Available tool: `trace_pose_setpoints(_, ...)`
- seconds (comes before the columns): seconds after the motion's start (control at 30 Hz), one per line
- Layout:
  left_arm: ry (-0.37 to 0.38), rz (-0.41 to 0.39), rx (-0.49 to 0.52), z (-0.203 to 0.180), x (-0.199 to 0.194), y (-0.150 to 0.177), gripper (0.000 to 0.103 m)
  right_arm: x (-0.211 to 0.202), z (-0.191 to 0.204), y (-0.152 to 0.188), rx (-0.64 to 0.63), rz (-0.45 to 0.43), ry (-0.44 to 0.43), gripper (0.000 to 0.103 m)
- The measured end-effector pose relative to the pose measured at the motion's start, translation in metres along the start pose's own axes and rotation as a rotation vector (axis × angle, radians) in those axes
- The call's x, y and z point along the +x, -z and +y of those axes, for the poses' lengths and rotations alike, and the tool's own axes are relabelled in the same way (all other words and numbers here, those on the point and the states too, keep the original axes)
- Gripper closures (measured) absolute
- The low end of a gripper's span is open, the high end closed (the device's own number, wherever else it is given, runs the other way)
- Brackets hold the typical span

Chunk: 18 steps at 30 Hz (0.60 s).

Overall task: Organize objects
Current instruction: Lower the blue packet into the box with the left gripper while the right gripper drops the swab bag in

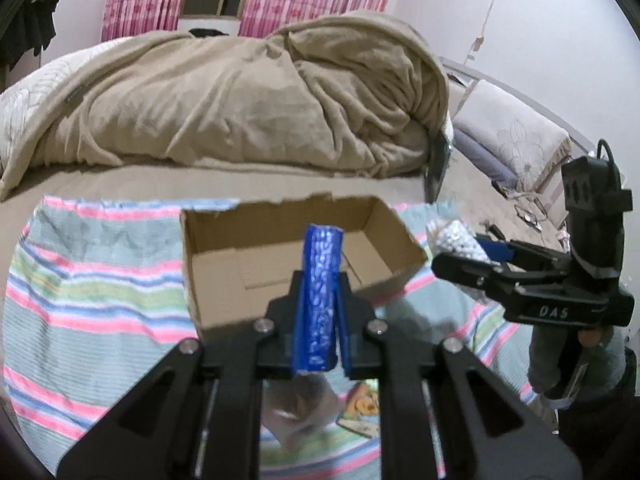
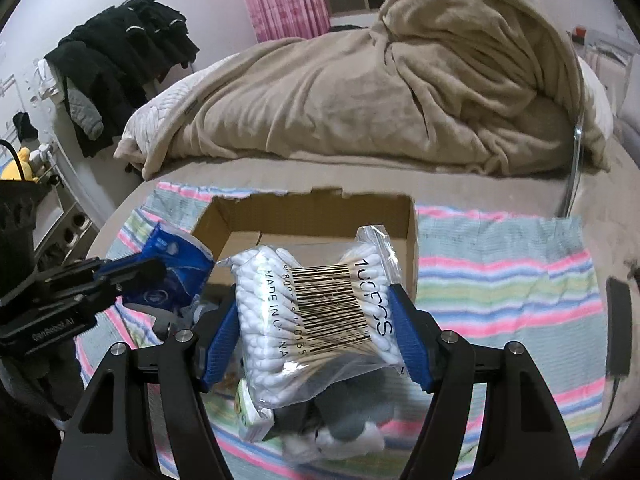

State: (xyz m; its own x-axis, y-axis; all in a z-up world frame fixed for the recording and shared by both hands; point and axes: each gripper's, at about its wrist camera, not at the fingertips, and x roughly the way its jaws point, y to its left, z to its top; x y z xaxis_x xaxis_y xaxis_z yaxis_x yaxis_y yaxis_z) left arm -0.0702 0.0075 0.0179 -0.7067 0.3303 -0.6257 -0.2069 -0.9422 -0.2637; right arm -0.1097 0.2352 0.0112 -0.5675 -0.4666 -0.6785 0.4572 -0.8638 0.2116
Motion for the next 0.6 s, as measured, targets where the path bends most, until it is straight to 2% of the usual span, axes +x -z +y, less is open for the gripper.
trace_pose_setpoints(0.27,-0.014,-0.020,-0.003,0.008,0.020,-0.015,0.089,0.017,-0.005,-0.020,-0.013,-0.013,0.010,0.030)
trace_pose_setpoints(0.6,-0.040,0.044,-0.037,0.032,0.071,-0.013,0.089,0.061,-0.017,-0.029,0.001,0.027,0.042,0.030)
